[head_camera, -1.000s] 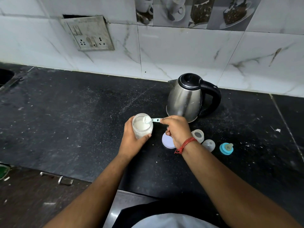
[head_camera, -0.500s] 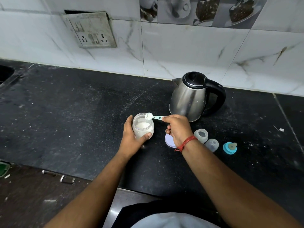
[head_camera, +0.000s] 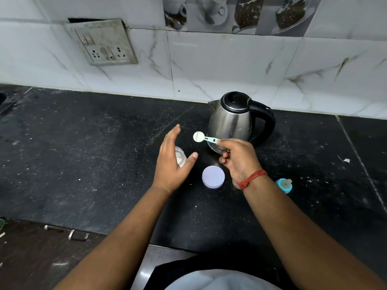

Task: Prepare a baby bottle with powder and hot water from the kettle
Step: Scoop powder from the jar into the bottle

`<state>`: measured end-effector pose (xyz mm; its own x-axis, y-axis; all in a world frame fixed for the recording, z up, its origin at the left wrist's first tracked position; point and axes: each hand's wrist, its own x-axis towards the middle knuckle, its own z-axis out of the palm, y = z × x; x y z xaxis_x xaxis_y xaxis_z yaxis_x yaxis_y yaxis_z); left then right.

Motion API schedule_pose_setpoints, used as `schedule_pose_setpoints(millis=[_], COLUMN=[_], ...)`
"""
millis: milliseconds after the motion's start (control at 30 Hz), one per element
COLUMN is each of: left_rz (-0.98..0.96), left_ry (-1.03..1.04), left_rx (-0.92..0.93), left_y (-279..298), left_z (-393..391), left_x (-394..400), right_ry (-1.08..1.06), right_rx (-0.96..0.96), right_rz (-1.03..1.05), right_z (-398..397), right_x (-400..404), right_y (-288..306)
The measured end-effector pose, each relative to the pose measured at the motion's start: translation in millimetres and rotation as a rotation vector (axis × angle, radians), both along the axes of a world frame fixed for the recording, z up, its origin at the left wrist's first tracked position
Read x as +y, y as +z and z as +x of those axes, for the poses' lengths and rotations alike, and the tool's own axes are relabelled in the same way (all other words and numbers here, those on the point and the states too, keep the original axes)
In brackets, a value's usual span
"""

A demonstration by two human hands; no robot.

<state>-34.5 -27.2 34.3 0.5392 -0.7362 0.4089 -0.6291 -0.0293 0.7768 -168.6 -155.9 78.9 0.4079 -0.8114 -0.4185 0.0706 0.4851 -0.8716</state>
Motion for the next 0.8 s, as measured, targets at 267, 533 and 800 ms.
schedule_pose_setpoints(millis=[267,533,800], left_rz=[0.036,0.245,0.413], left_ry=[-0.124,-0.283,-0.376], left_rx=[0.021,0.163,0.209], left_y=[-8.5,-31.3,-59.4], left_z=[-42.0,-89.1,-103.3], left_x=[-34.7,-63.4,-83.0], right_ry=[-0.125,-0.206,-0.189], right_rx=[-0.01,0.057,0.124], right_rz=[-0.032,-0.023,0.005], right_z=[-57.8,-118.4,-142.7], right_x=[-29.7,-50.3,-51.6], right_y=[9.0,-3.0,-16.5])
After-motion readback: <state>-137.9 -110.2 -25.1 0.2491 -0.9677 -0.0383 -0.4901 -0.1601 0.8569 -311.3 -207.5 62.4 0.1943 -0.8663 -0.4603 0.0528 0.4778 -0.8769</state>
